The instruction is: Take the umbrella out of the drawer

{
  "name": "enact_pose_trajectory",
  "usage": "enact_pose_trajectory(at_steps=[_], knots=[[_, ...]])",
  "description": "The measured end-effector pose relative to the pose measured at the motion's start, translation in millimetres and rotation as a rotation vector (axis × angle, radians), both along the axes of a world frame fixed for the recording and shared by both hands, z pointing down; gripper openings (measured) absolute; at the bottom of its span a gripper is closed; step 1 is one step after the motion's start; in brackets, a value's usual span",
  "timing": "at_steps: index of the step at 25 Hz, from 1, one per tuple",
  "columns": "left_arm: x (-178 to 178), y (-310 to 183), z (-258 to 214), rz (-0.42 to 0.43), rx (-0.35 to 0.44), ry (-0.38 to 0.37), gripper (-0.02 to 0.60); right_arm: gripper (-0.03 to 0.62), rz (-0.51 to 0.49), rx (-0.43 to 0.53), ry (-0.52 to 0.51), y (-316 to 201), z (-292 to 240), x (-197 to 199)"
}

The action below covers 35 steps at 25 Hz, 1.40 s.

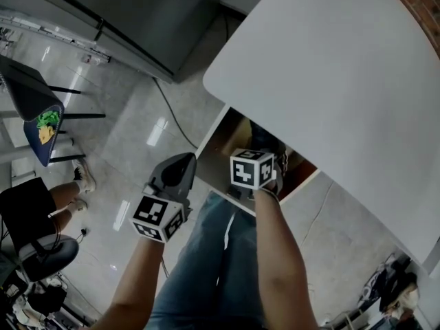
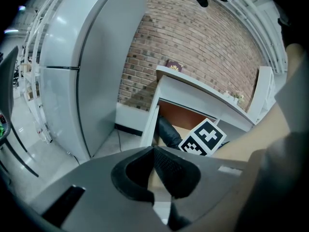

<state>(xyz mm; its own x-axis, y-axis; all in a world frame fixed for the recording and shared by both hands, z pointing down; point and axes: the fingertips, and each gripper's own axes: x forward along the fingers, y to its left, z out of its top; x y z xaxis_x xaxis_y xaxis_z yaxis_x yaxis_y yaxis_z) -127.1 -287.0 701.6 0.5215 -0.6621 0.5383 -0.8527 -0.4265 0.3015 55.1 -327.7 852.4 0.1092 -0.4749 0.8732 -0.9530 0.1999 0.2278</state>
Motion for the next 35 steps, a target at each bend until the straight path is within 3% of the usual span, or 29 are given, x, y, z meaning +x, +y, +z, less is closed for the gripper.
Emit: enact_pose_trajectory(at_steps=[7, 16, 24, 35], knots=[[0.0, 8.3, -4.8, 0.027, -0.021, 0.004, -0.004, 0.249, -0.006, -0.068, -0.075, 5.3, -14.8, -5.5], [3.3, 18.6, -40.6, 0.012, 0.015, 0.001, -0.005, 0.249, -0.011, -0.157, -0.172, 27.6, -55.8, -22.4], [3.6, 41.9, -76.1, -0.022, 0.038, -0.008, -0.004, 0.249, -0.042, -0.301, -0.169, 74.4, -80.9, -24.7], [5.3, 66.4, -131.8, -0.064, 0.098, -0.010, -0.004, 0.250, -0.081, -0.328, -0.205, 125.3, -141.0, -20.4]])
